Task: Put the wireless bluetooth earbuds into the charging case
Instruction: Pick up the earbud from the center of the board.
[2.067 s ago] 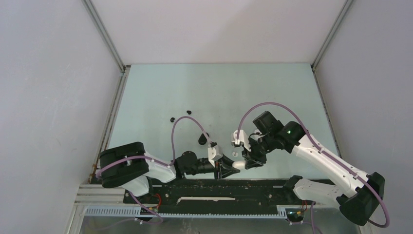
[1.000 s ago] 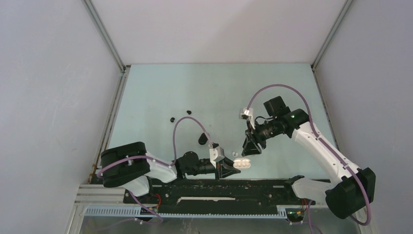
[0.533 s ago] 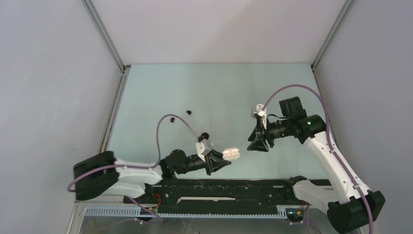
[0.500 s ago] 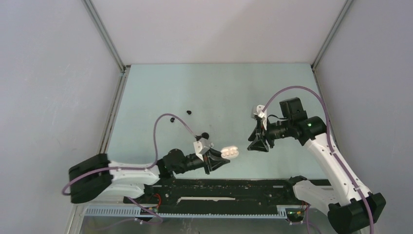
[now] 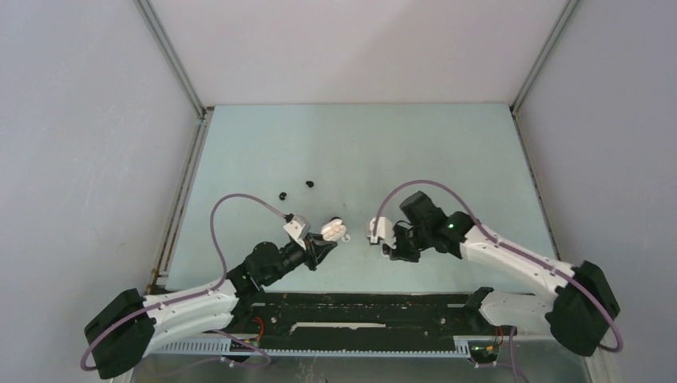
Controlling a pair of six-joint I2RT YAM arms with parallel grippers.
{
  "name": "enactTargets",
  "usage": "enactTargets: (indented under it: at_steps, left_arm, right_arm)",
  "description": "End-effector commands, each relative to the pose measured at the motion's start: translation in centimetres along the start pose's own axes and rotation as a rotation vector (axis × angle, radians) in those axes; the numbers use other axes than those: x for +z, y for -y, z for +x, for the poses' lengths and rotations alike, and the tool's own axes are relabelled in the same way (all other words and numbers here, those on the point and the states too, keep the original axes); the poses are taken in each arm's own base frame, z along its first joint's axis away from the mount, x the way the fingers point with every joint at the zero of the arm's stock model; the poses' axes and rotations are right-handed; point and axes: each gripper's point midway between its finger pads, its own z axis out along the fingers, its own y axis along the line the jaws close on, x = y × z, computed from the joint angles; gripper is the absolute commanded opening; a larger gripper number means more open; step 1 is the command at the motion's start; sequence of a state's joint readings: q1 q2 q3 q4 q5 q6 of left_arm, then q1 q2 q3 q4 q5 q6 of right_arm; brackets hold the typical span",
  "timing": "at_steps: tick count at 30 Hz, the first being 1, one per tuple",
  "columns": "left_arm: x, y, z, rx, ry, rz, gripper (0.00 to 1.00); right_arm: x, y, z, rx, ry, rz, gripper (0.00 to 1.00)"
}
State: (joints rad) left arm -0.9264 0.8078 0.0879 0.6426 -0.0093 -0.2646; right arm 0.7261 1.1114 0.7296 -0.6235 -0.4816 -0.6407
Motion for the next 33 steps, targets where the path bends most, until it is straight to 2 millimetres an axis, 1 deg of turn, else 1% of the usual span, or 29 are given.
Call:
enactTargets:
  at_steps: [1, 2, 5, 8, 11, 17, 22, 26, 29, 33]
  left_arm:
    - [-0.5, -3.5, -0.5, -0.072, 0.068, -0.124, 0.00]
    - [-0.6, -3.8, -0.7, -0.083, 0.073, -0.127, 0.00]
    - [-0.7, -4.4, -1.1, -0.095, 0.088, -0.141, 0.00]
    - [-0.8, -4.9, -1.0, -0.093, 0.085, -0.162, 0.00]
    - [-0.9, -4.9, -1.1, -0.094, 0.091, -0.162, 0.00]
    - [-0.9, -4.9, -1.4, -0.092, 0.099, -0.161, 0.00]
    - [-0.7, -4.9, -1.2, -0.091, 0.085, -0.160, 0.00]
    - [-0.7, -5.0, -1.1, -0.090, 0.079, -0.161, 0.00]
    - [-0.6, -5.0, -1.1, -0.091, 0.078, -0.161, 0.00]
    - [-0.5, -5.0, -1.0, -0.090, 0.074, -0.161, 0.00]
  right_arm:
    - [2.7, 2.9, -0.6, -0.105, -0.082, 0.115, 0.16]
    - [3.4, 3.0, -0.3, -0.109, -0.112, 0.114, 0.15]
    - [4.9, 3.2, -0.6, -0.110, -0.143, 0.102, 0.13]
    - [6.1, 3.4, -0.4, -0.101, -0.185, 0.090, 0.11]
    - [6.9, 3.7, 0.1, -0.081, -0.222, 0.094, 0.11]
    - [7.4, 4.0, 0.8, -0.067, -0.252, 0.105, 0.11]
    - [7.7, 3.8, 1.3, -0.054, -0.270, 0.093, 0.11]
    - [7.8, 4.1, 1.8, -0.043, -0.288, 0.105, 0.12]
    - [7.8, 4.6, 2.2, -0.029, -0.304, 0.131, 0.17]
    - [7.4, 5.8, 2.0, -0.012, -0.299, 0.190, 0.19]
